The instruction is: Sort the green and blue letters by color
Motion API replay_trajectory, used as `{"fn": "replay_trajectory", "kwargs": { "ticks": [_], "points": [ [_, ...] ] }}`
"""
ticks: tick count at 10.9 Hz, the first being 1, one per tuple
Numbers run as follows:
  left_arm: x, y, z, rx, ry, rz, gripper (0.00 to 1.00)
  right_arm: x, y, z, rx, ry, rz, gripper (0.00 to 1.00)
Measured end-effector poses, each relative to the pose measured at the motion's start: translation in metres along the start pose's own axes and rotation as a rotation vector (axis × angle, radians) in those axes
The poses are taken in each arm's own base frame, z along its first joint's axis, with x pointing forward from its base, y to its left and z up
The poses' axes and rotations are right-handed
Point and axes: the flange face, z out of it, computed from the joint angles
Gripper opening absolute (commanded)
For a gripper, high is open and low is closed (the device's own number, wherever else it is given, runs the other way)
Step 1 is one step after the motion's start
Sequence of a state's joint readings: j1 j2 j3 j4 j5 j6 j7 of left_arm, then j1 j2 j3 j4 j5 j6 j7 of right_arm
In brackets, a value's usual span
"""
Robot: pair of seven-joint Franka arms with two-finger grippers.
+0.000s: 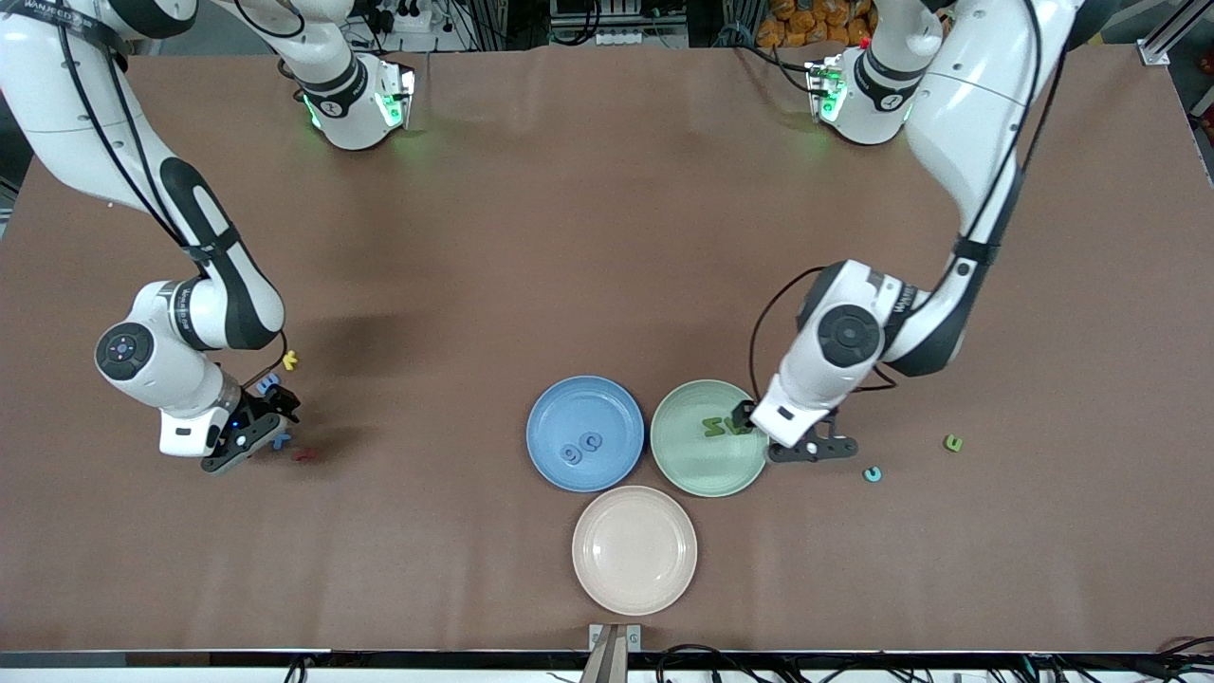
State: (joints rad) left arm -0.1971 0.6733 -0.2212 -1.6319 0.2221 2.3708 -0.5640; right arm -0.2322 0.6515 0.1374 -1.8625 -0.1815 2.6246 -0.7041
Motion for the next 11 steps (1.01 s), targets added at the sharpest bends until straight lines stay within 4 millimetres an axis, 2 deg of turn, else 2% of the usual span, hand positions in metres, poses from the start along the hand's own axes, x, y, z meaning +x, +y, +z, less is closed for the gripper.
{"fn": "replay_trajectory", "kwargs": {
  "ticks": [3, 5, 6, 8, 9, 11],
  "points": [
    [0.026, -0.079, -0.007, -0.001, -0.018, 0.113, 1.00, 0.005, 0.002, 0.004, -0.002, 0.009, -0.010, 1.00],
    [0.034, -0.128, -0.001, 0.028, -0.024, 0.235, 1.00, 0.005, 0.002, 0.005, -0.001, 0.008, -0.010, 1.00],
    [0.037, -0.155, 0.001, 0.044, -0.029, 0.307, 1.00, 0.005, 0.002, 0.006, 0.000, 0.008, -0.010, 0.96],
    [0.041, -0.205, 0.004, 0.046, -0.043, 0.437, 1.00, 0.004, 0.001, 0.008, 0.002, 0.006, -0.009, 0.14],
    [0.043, -0.228, 0.006, 0.045, -0.049, 0.491, 1.00, 0.004, 0.002, 0.009, 0.004, 0.005, -0.009, 0.00],
    [0.040, -0.268, 0.016, 0.037, -0.035, 0.563, 1.00, 0.003, 0.002, 0.009, 0.003, 0.007, -0.007, 0.00]
  ]
}}
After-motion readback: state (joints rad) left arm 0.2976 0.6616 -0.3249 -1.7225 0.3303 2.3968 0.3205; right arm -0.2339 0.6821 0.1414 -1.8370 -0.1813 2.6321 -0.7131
